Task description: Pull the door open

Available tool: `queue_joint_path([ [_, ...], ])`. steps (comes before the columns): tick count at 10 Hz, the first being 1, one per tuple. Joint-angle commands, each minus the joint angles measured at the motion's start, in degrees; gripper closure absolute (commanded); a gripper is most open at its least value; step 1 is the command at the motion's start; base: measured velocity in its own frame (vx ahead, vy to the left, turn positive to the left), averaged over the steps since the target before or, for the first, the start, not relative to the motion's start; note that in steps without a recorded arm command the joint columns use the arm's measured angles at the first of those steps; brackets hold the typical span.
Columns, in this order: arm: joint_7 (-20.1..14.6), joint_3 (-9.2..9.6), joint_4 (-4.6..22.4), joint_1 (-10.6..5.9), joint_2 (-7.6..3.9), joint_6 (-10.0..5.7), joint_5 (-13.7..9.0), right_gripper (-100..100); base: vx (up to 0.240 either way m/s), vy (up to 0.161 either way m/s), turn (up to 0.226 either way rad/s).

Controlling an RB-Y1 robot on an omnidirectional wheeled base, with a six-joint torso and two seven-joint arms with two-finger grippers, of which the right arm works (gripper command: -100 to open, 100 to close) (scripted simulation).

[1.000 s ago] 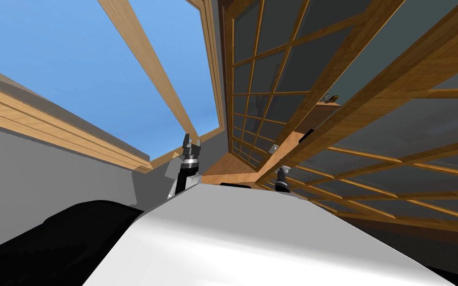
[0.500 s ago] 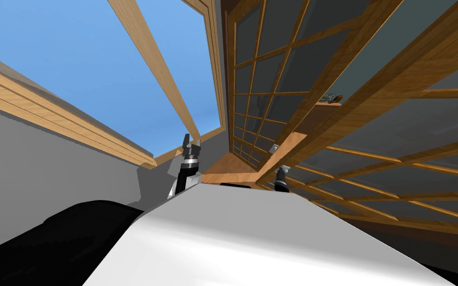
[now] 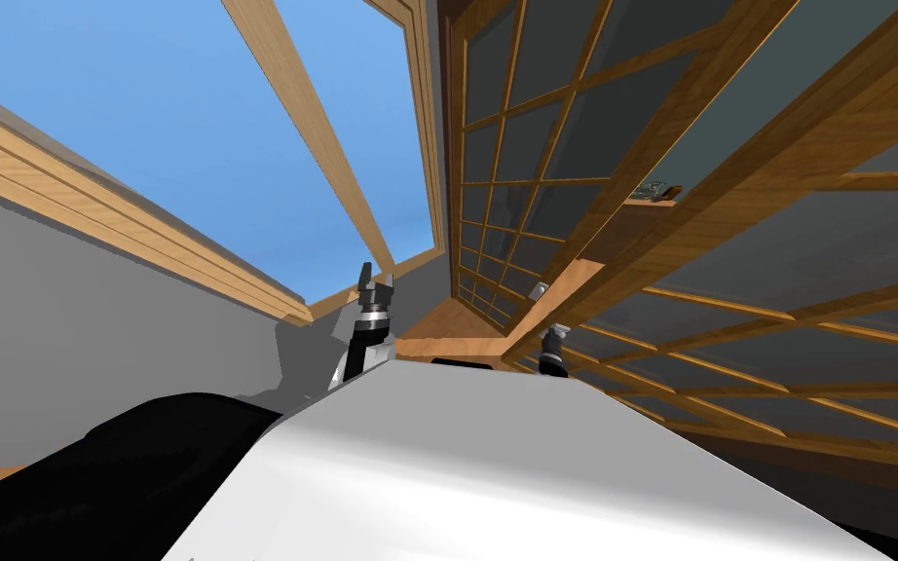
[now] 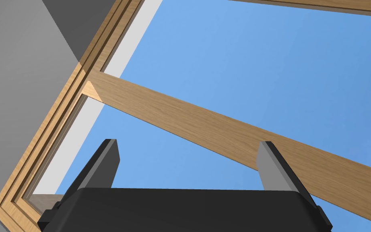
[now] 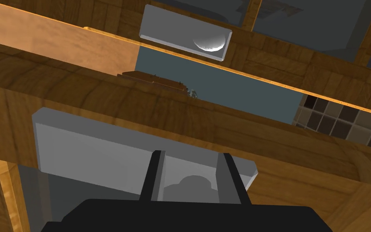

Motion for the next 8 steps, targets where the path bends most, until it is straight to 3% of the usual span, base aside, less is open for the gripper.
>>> queue_joint_path([
  [1,-0.9,-1.02,1.7,0.01,-1.51,-0.99,-0.8,100,-0.019,0.0,0.009],
  [3,-4.7,0.66,1.7,-0.03,-2.08,-1.11,-2.8,100,-0.036,-0.013,0.069],
  [4,-5.6,0.66,1.7,-0.03,-2.08,-1.11,-2.8,100,-0.052,-0.009,0.033],
  [6,-5.6,0.66,1.7,-0.03,-2.08,-1.11,-2.8,100,-0.021,-0.008,0.0],
  [7,-5.6,0.66,2.9,-0.03,-2.08,-1.11,-2.8,100,0.007,-0.012,-0.002],
  [8,-5.6,0.66,2.0,-0.03,-2.08,-1.11,-2.8,100,0.006,0.004,-0.003],
])
